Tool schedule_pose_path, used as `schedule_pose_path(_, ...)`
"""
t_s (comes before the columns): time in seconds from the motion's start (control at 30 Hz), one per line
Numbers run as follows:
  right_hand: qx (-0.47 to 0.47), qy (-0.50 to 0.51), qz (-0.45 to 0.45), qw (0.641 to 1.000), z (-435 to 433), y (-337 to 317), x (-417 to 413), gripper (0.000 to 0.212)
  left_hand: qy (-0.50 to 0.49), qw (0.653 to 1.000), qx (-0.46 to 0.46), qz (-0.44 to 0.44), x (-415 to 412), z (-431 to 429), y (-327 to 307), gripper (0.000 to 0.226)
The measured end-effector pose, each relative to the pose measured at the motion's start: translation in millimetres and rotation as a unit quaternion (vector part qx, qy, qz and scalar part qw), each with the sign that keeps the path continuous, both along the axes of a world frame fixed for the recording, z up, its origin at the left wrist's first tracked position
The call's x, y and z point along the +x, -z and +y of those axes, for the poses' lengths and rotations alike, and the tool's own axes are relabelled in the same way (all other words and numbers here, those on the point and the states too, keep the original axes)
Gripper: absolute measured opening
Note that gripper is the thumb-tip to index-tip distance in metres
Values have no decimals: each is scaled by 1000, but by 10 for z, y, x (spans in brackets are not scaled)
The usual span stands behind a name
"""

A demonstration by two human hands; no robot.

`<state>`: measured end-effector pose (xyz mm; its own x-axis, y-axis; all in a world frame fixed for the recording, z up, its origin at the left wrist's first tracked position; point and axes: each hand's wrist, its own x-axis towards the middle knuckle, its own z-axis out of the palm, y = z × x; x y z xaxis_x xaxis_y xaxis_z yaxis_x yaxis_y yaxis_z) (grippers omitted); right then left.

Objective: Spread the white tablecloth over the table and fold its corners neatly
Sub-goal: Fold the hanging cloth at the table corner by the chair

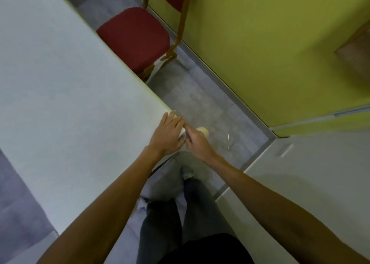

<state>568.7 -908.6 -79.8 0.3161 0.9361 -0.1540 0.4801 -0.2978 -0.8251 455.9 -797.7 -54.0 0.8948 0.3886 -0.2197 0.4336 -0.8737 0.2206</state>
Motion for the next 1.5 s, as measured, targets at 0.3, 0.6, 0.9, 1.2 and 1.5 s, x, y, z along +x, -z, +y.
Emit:
schedule_pose_path(0.3, -11, 97, -44, 994, -50, 441, -43, 14, -23, 999, 49, -3, 94, -77, 131, 37)
schedule_pose_path(0.6, -40, 139, -70, 987, -169, 813, 171, 9, -29, 998, 52, -30, 107, -72, 181, 37)
schedule_pose_path(0.9, -19, 45, -121, 991, -205, 920, 424, 20, -27, 999, 32, -20, 89, -65, 181, 36)
schedule_pose_path(1.2, -6, 32, -137, 990, -332, 933, 263, 36, -22, 997, 55, -42, 66, -59, 263, 32)
schedule_pose_path(1.5, 30, 136, -142, 980, -402, 1050, 217, 21, -20, 996, 66, -62, 60, -64, 279, 33)
